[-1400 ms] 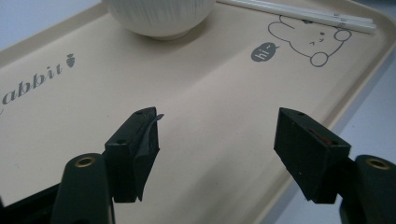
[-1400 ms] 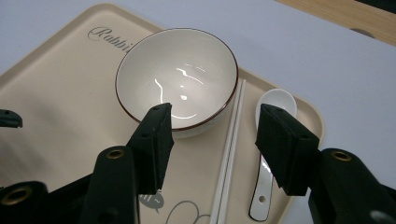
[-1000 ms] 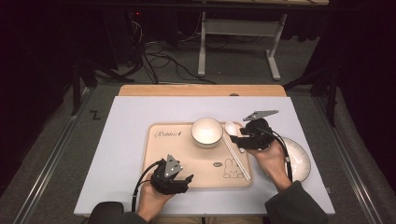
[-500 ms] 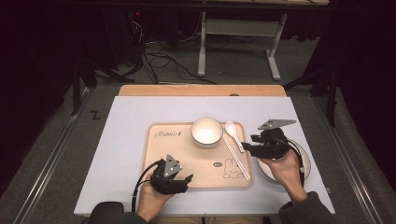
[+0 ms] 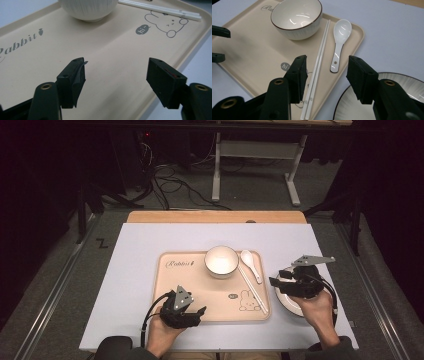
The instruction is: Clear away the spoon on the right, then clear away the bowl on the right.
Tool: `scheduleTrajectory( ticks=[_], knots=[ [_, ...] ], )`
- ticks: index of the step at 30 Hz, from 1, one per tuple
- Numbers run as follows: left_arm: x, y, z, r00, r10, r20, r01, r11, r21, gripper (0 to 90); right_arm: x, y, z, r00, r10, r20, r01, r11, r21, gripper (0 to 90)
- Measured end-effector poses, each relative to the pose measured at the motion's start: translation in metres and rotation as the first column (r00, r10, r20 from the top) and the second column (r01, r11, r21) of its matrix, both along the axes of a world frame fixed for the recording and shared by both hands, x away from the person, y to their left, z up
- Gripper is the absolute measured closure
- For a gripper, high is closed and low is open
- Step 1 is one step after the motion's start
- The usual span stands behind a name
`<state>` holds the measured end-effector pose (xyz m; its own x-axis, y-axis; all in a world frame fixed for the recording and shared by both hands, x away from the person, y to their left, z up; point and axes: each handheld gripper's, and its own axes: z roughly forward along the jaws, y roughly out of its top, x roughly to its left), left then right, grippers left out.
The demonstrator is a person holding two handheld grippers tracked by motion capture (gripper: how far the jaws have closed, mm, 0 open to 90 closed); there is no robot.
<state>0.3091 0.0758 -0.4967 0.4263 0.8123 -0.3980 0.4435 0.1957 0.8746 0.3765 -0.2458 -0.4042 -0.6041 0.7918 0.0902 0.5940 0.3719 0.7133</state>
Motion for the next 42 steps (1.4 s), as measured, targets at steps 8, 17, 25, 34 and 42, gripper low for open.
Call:
scheduleTrajectory(
  ticks=[8,17,25,34,42],
  knots=[
    [-0.001,0.001,0.003,0.9999,-0.012,0.000,0.012,0.9996,-0.026,30.6,-0.005,-0.024,-0.012,0.9988,-0.047,-0.014,0.047,0.999,0.016,50.0],
    [-0.002,0.002,0.005,0.9988,-0.016,0.046,0.017,0.9996,-0.023,28.6,-0.009,-0.048,-0.025,0.9927,-0.121,0.001,0.121,0.992,-0.020,47.9],
    [0.001,0.007,0.010,0.9994,0.007,0.033,-0.005,0.9986,-0.052,26.7,-0.009,-0.062,-0.037,0.9859,-0.167,-0.014,0.166,0.986,-0.021,48.1],
    [0.002,0.010,0.012,0.9993,0.028,0.024,-0.027,0.9982,-0.054,28.2,-0.007,-0.076,-0.047,0.9758,-0.212,-0.053,0.210,0.977,-0.035,48.2],
    [0.001,0.010,0.014,0.9995,0.016,0.026,-0.014,0.9985,-0.053,28.1,-0.007,-0.079,-0.051,0.9732,-0.221,-0.065,0.218,0.975,-0.053,48.3]
  ],
)
